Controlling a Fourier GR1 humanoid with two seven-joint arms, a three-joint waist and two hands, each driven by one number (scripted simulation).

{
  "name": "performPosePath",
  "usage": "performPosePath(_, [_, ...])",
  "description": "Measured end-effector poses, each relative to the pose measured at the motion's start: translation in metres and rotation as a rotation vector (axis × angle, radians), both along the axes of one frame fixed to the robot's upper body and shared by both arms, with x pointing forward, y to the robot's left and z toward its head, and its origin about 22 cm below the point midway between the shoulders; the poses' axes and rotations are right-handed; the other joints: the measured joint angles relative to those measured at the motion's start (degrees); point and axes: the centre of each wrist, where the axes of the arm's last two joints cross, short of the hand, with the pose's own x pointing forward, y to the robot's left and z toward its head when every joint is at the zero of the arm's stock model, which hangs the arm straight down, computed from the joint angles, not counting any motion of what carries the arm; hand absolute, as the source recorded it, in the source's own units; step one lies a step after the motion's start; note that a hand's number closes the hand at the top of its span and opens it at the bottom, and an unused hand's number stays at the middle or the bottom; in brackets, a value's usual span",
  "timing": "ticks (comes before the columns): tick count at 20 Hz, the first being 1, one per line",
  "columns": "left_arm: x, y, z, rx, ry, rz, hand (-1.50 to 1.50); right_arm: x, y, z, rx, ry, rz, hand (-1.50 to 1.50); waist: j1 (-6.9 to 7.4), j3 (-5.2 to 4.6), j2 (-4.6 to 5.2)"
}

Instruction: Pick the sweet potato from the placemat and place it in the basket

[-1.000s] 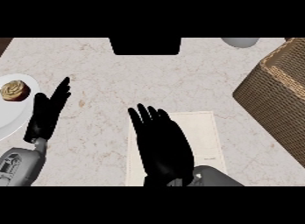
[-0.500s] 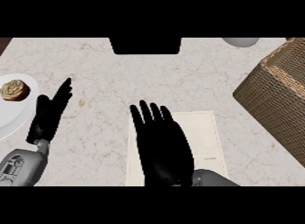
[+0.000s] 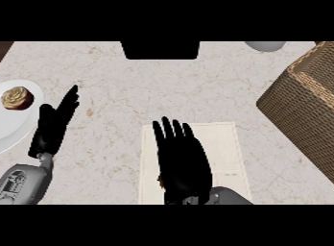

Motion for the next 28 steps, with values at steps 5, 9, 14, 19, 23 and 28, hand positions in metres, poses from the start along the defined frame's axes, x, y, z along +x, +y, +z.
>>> performPosePath(5, [0.004,0.003,0.0,-0.002,-0.004,-0.001,0.0,0.005,-0.001,-0.015,-0.023,0.002,-0.022,-1.5,0.11,0.01,0.08])
performPosePath(9, [0.003,0.006,0.001,-0.003,-0.005,-0.003,0.0,0.0,-0.001,-0.035,-0.047,0.008,-0.025,-1.5,0.16,0.02,0.08])
performPosePath(14, [0.004,0.0,0.005,0.0,-0.003,-0.008,0.0,0.01,0.003,-0.041,-0.05,0.016,-0.035,-1.5,0.32,0.02,0.1])
performPosePath(19, [0.0,0.0,0.003,0.003,-0.004,-0.005,0.0,0.01,0.002,-0.058,-0.055,0.027,-0.06,-1.5,0.33,0.03,0.09])
performPosePath(23, [-0.002,-0.003,0.002,0.0,-0.001,-0.002,0.0,0.008,0.004,-0.066,-0.056,0.047,-0.068,-1.5,0.29,0.03,0.1])
performPosePath(28, [0.002,-0.003,0.006,-0.002,-0.006,-0.002,0.0,0.022,0.005,-0.073,-0.068,0.077,-0.088,-1.5,0.4,0.03,0.13])
